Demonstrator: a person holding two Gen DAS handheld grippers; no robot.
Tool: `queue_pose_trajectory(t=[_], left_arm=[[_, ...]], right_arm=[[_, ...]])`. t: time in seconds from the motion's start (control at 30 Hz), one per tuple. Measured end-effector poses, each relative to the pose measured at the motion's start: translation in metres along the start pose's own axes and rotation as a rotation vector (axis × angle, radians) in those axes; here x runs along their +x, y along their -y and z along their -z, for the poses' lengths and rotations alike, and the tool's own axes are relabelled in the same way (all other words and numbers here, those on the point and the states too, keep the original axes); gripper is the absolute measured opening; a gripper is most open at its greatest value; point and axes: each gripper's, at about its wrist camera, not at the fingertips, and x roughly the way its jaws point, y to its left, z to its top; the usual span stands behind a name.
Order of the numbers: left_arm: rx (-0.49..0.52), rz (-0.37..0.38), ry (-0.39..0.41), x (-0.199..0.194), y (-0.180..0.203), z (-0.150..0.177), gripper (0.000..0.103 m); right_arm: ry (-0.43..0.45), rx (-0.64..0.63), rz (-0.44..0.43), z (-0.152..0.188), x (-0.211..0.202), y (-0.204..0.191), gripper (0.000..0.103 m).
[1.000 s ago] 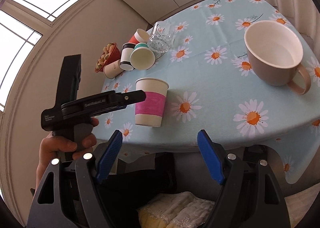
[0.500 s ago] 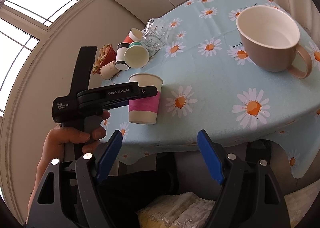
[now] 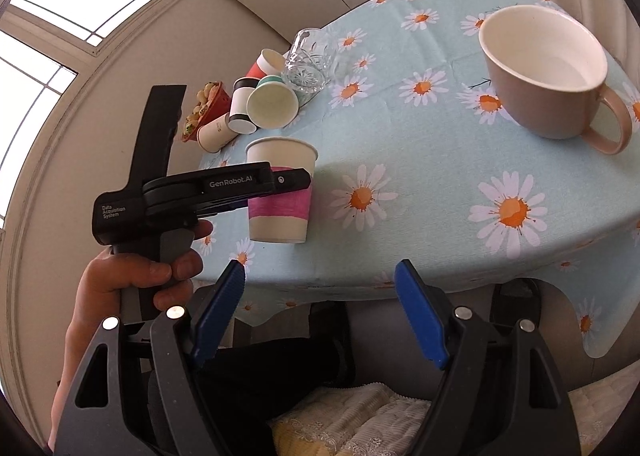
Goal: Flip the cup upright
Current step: 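Rotate the held cup with the left tool so its opening faces up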
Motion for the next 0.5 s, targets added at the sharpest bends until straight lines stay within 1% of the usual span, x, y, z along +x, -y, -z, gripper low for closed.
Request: queue_pose_trajectory(t=[0.17, 0.33, 0.4, 0.5], left_arm=[[-0.004, 0.008, 0.036, -0.015, -0.003, 0.007, 0.062], [0.011, -0.012, 0.081, -0.032, -0.004, 0.020, 0.062], [0.019, -0.025, 0.107, -0.040, -0.004, 0.025, 0.062], [0.029, -0.045, 0.171, -0.055, -0.006, 0.037, 0.062]], right_arm=[[0.006, -0.027, 0.002, 0.002, -0.001, -0.004, 0.077], [0.012, -0.056, 0.010, 0.006, -0.004, -0.008, 0.077], [0.018, -0.070, 0.008, 0.008, -0.006, -0.009, 0.077], [0.030, -0.080, 0.002, 0.010, -0.011, -0.010, 0.077]])
